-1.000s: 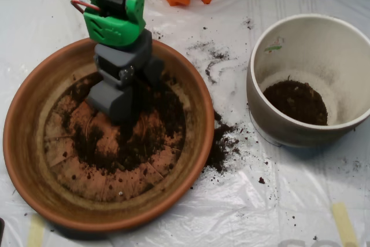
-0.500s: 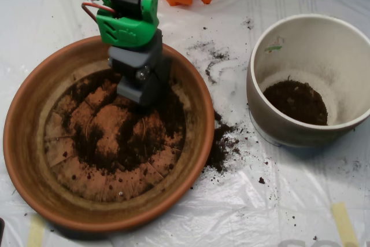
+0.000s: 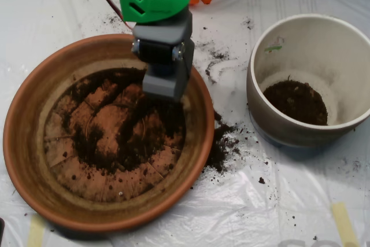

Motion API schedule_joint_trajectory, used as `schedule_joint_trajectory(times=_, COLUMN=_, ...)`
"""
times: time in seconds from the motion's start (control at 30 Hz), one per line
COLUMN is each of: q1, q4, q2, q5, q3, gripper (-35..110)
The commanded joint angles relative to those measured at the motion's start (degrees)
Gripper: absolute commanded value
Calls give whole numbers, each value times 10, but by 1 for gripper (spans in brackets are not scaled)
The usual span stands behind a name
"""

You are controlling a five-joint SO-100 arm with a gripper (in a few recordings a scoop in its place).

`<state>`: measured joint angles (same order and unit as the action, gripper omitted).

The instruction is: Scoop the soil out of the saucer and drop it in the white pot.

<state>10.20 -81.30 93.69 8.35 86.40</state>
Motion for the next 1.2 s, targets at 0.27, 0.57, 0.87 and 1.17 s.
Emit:
schedule_joint_trajectory(times=0.27, q1=-81, q4=-90, q2=-4, q5=-33, q3=-217, gripper=-1)
schedule_joint_trajectory(times=0.57, q1=-238, q4=-123, q2=-2, q5=-62, q3=-286, gripper=-1)
schedule_joint_trajectory(times=0.87, q1=-346, q4=-174, q2=-105, q5=-84, q3=-422, gripper=0)
schedule_joint_trajectory(times=1.17, q1=-359, q4=-150, q2=-58, q5=-94, q3=-342, gripper=35)
